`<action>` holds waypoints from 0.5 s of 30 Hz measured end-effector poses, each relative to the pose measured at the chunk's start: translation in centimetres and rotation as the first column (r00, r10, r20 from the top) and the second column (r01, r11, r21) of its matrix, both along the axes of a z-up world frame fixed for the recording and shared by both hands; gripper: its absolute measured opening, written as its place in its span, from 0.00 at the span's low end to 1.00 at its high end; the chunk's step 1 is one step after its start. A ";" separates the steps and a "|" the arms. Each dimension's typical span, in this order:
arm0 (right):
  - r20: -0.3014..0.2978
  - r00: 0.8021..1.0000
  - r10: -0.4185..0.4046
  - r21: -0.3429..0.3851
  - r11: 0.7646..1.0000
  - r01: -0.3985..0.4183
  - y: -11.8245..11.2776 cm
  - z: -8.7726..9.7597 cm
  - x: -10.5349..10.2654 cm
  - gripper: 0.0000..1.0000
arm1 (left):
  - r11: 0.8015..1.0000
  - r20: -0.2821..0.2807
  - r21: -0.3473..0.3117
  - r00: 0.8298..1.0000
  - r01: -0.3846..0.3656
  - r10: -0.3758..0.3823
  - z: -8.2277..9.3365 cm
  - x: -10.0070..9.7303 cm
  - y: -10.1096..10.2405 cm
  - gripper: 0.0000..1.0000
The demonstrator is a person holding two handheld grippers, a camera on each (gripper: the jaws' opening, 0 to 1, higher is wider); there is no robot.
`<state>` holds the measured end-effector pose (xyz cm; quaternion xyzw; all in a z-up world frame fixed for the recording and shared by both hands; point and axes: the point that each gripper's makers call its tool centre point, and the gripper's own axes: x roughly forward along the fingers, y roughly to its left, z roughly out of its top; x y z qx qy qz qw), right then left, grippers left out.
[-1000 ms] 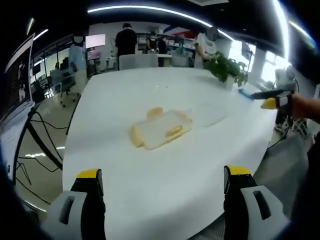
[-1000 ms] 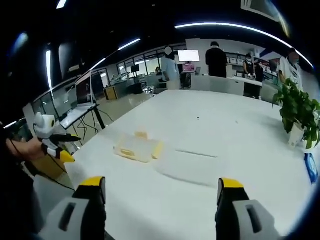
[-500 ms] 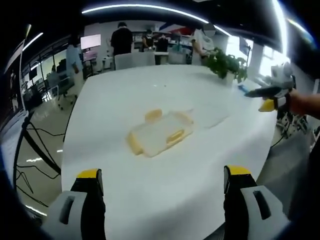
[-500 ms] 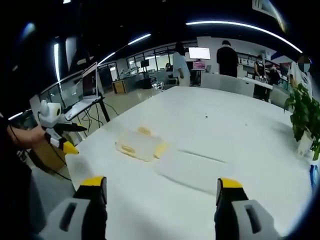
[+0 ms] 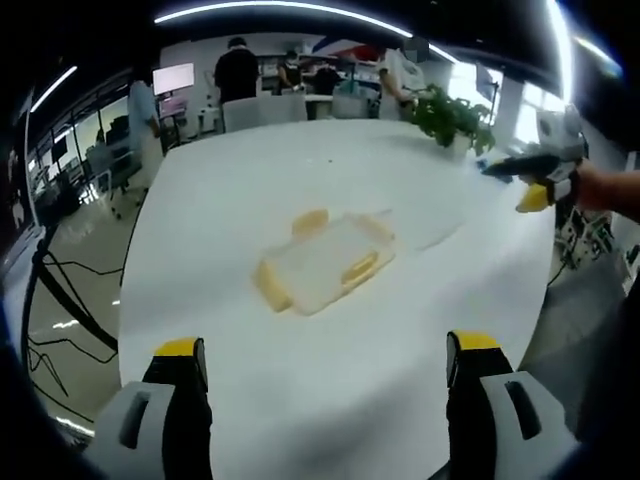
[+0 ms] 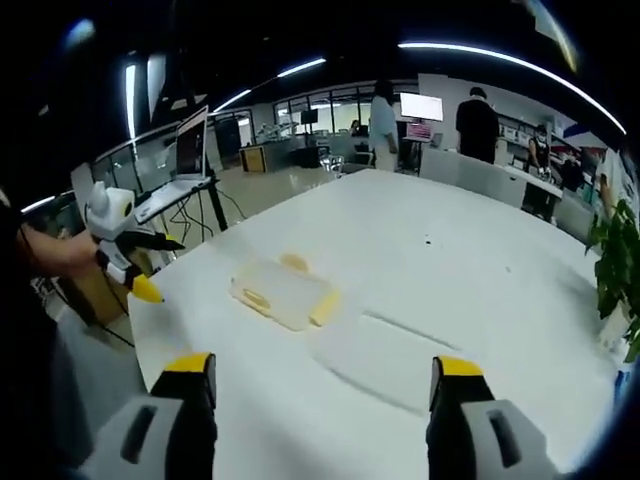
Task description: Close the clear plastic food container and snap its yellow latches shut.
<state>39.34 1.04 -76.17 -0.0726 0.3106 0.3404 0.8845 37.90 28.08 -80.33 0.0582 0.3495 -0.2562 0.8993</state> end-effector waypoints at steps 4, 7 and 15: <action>0.010 0.999 0.039 -0.030 0.999 -0.038 0.5 -0.3 0.8 0.89 | 1.000 -0.008 -0.026 1.000 -0.003 0.003 -0.1 0.7 0.0 0.98; 0.002 0.998 0.067 -0.028 0.997 -0.067 1.1 -0.6 1.2 0.89 | 1.000 -0.011 -0.012 1.000 0.007 -0.007 -0.2 1.2 0.1 0.98; -0.001 0.988 0.151 -0.063 0.987 -0.151 2.7 -1.7 2.3 0.87 | 0.999 -0.039 -0.001 0.998 0.043 -0.043 -1.3 1.9 0.1 0.97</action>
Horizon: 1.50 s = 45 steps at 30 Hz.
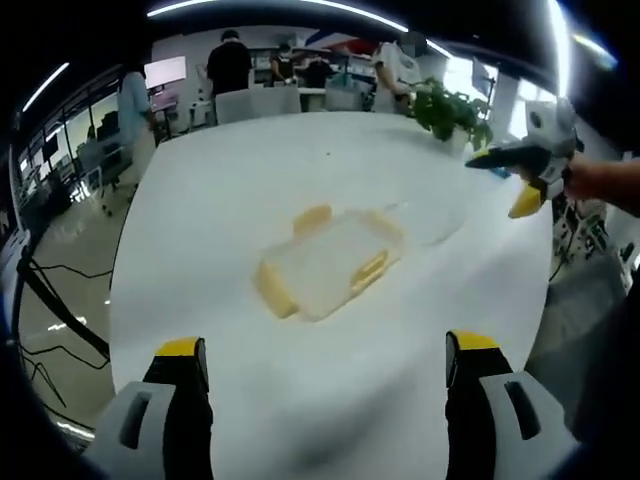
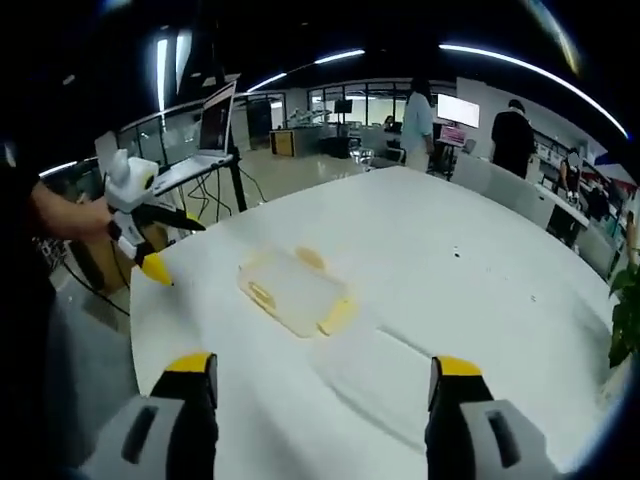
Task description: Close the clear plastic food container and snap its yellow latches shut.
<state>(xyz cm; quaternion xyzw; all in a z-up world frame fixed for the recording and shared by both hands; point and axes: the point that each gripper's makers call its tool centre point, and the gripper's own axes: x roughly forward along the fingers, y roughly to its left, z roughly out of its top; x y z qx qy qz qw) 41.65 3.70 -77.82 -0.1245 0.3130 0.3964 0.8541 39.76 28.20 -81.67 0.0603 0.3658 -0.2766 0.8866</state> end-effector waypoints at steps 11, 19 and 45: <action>0.017 0.992 0.122 0.003 0.992 -0.122 2.1 -0.5 1.7 0.87 | 0.994 -0.043 0.060 0.995 0.089 -0.087 -1.7 1.2 0.3 0.98; -0.004 0.982 0.187 -0.018 0.982 -0.187 3.0 -2.4 2.4 0.86 | 0.978 -0.044 0.133 0.987 0.162 -0.157 -3.4 2.1 0.2 0.99; 0.000 0.885 0.465 -0.137 0.877 -0.461 5.7 -4.1 5.1 0.81 | 0.912 -0.057 0.180 0.930 0.368 -0.364 -4.5 5.6 0.1 0.98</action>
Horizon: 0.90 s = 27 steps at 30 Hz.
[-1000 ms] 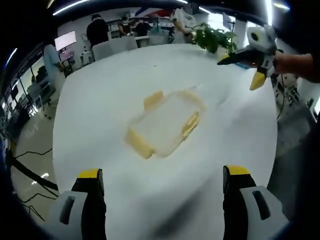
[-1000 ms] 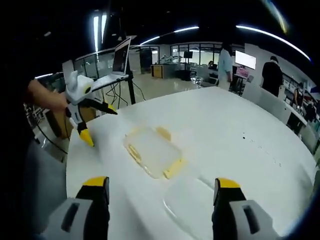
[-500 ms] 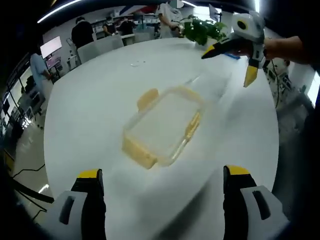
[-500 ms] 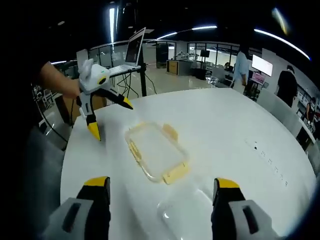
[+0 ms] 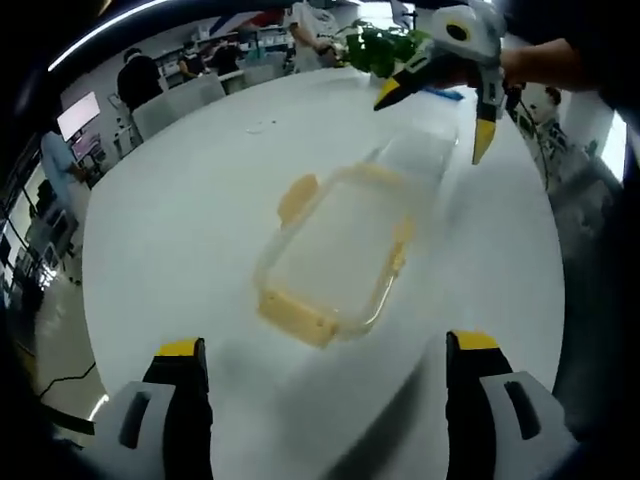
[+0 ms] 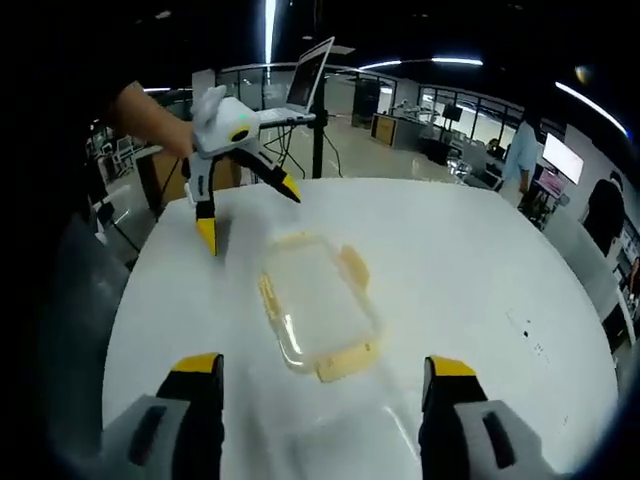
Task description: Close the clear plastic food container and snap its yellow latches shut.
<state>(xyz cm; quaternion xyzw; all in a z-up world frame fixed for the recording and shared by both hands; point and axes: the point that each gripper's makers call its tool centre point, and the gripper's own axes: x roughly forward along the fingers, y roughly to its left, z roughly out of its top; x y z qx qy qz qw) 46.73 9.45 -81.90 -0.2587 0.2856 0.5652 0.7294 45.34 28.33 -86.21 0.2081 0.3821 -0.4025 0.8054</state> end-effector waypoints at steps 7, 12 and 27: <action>0.055 0.996 0.073 -0.053 0.996 -0.070 0.1 -0.6 1.0 0.78 | 0.997 -0.022 0.037 0.997 0.072 -0.071 -0.9 0.0 -0.1 0.97; 0.018 0.996 0.091 -0.050 0.995 -0.090 0.4 -0.7 1.3 0.78 | 0.995 -0.029 0.015 0.995 0.096 -0.095 -0.9 0.4 -0.8 0.97; 0.009 0.969 0.248 -0.165 0.956 -0.243 0.9 -1.9 1.3 0.66 | 0.970 -0.046 0.051 0.970 0.239 -0.237 -0.6 0.7 -1.1 0.92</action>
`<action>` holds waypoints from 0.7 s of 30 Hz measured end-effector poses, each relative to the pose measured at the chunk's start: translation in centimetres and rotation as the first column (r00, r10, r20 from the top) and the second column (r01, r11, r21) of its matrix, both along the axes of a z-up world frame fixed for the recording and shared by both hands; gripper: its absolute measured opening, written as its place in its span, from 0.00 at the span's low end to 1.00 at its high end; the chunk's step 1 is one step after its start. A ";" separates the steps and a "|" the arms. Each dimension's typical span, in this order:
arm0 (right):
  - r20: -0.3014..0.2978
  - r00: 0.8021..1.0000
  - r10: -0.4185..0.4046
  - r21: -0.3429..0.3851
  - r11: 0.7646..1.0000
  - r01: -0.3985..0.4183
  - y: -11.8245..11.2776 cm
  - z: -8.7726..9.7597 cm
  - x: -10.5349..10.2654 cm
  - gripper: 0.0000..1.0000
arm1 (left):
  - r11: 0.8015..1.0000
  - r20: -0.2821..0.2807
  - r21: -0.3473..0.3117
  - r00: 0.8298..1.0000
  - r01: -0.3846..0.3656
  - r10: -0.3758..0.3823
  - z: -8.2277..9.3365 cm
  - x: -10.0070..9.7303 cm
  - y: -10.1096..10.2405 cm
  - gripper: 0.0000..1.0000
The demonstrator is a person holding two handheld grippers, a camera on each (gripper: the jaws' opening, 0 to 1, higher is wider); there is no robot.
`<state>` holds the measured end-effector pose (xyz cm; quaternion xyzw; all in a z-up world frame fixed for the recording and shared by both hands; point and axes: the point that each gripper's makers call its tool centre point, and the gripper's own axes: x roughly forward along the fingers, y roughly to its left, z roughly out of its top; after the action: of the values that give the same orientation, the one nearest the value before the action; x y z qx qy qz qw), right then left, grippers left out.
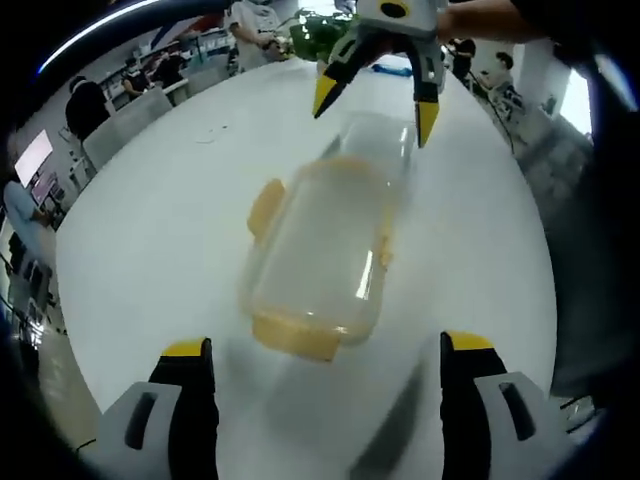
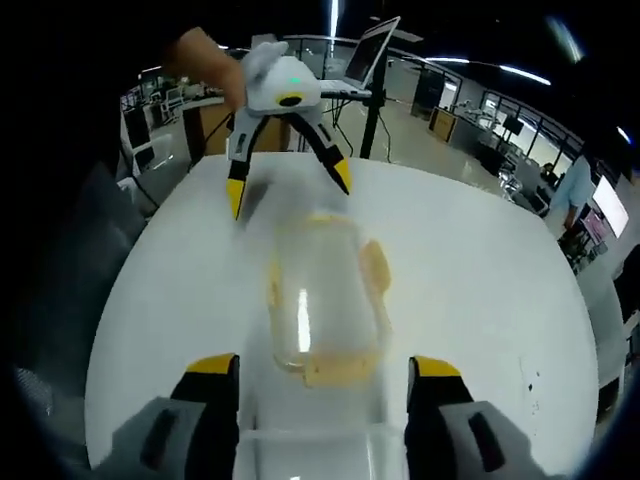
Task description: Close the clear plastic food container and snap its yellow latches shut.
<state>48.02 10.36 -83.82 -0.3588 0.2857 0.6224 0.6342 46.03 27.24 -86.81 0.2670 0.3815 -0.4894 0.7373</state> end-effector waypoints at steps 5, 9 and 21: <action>0.021 0.998 0.056 -0.024 0.998 -0.056 0.5 -0.3 0.4 0.55 | 0.998 -0.012 0.004 0.998 0.069 -0.069 0.1 0.0 -0.4 0.85; 0.025 0.993 0.118 -0.061 0.991 -0.117 1.0 -0.5 0.3 0.48 | 0.990 -0.037 0.010 0.989 0.141 -0.140 0.0 -0.2 -0.6 0.75; -0.025 0.982 0.187 -0.206 0.960 -0.188 1.2 -3.5 1.6 0.46 | 0.953 -0.022 0.132 0.962 0.272 -0.272 -1.2 1.6 0.5 0.56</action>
<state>49.58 11.51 -87.34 -0.4468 0.3155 0.6475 0.5306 47.67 27.76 -87.99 0.3648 0.3743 -0.5601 0.6427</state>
